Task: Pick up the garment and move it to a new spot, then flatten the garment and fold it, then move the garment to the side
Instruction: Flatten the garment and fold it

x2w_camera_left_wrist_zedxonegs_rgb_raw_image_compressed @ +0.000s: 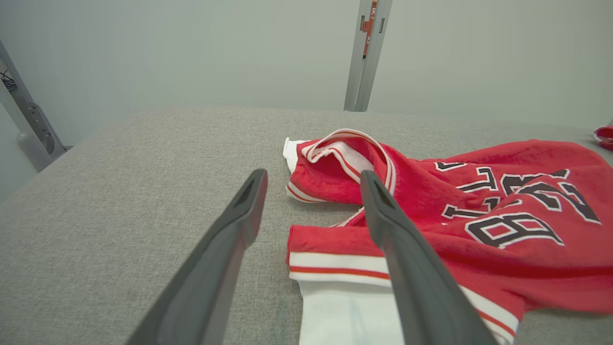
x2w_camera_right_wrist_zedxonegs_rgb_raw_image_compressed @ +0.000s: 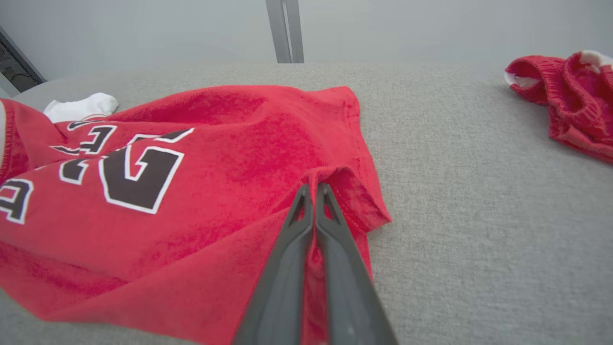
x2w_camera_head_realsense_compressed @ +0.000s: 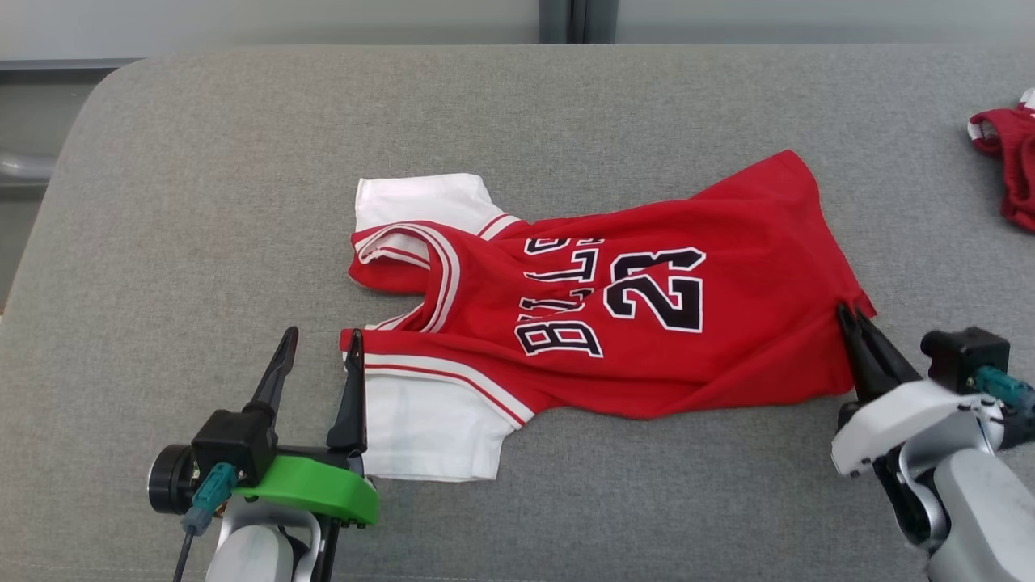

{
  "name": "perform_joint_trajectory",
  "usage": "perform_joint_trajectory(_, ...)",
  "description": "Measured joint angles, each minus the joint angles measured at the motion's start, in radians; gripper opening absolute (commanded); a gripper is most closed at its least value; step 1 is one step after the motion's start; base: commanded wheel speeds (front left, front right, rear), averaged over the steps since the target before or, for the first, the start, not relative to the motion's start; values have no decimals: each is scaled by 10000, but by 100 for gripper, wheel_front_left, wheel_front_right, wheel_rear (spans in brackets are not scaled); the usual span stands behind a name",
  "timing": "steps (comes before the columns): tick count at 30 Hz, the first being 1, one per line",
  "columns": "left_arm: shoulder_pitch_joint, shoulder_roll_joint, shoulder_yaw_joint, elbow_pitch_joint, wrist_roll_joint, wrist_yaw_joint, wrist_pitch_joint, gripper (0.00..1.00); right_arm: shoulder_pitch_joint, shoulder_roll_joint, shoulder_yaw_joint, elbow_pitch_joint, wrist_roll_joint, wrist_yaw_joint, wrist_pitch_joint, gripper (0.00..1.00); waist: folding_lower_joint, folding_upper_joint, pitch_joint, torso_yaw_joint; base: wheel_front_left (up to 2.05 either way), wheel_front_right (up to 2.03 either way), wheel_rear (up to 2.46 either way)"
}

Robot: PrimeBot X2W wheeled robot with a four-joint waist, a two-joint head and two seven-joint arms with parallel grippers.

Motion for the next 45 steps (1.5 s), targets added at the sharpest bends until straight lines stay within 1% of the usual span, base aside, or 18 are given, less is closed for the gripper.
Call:
perform_joint_trajectory(5,-126,0,-92,21,0,-15,0,100,-1340,-138,186,727,33,0,263,0,0,0,132,180,0,0,0)
perform_joint_trajectory(8,-167,0,-178,56,-31,-15,0,100,-2094,-180,54,1718,144,0,512,0,0,0,202,336,0,0,0)
perform_joint_trajectory(12,-176,0,-221,88,-77,-2,0,100,-2596,-205,-79,2934,267,0,468,0,0,0,228,541,0,0,0)
perform_joint_trajectory(13,-176,0,-226,98,-81,0,0,100,-2728,-197,-88,3164,267,0,299,14,0,0,225,582,0,0,0)
perform_joint_trajectory(14,-176,0,-226,111,-86,2,0,100,-2850,-192,-81,3384,267,0,142,60,0,0,206,609,0,0,0)
perform_joint_trajectory(15,-175,0,-224,123,-86,19,0,100,-2908,-182,-81,3521,267,0,-23,96,0,0,182,620,0,0,0)
perform_joint_trajectory(16,-174,0,-211,125,-88,29,0,100,-2946,-165,-77,3662,270,0,-203,100,0,0,144,622,0,0,0)
perform_joint_trajectory(20,-93,-2,-142,127,-88,77,0,100,-2903,-140,81,3779,384,0,-704,100,0,0,-49,548,0,0,0)
perform_joint_trajectory(24,151,0,102,109,-54,88,0,100,-2253,-163,42,3101,456,0,-897,100,0,0,-286,361,0,0,0)
perform_joint_trajectory(29,360,0,525,4,121,71,0,100,-990,-132,-523,1260,337,0,-947,100,0,0,-517,-2,0,0,0)
perform_joint_trajectory(30,456,4,700,-31,201,46,0,100,-291,-19,-711,554,142,0,-947,100,0,0,-597,-172,0,0,0)
perform_joint_trajectory(34,564,4,907,-111,305,-4,0,100,664,280,-1189,-642,-128,0,-949,100,0,0,-715,-477,0,0,0)
perform_joint_trajectory(40,687,4,1158,-123,403,-71,0,100,1727,704,-1482,-2059,-665,0,-949,100,0,0,-928,-771,0,0,0)
perform_joint_trajectory(45,847,40,1381,-146,466,-136,0,100,2302,1035,-1603,-2911,-982,0,-949,100,0,0,-1160,-906,0,0,0)
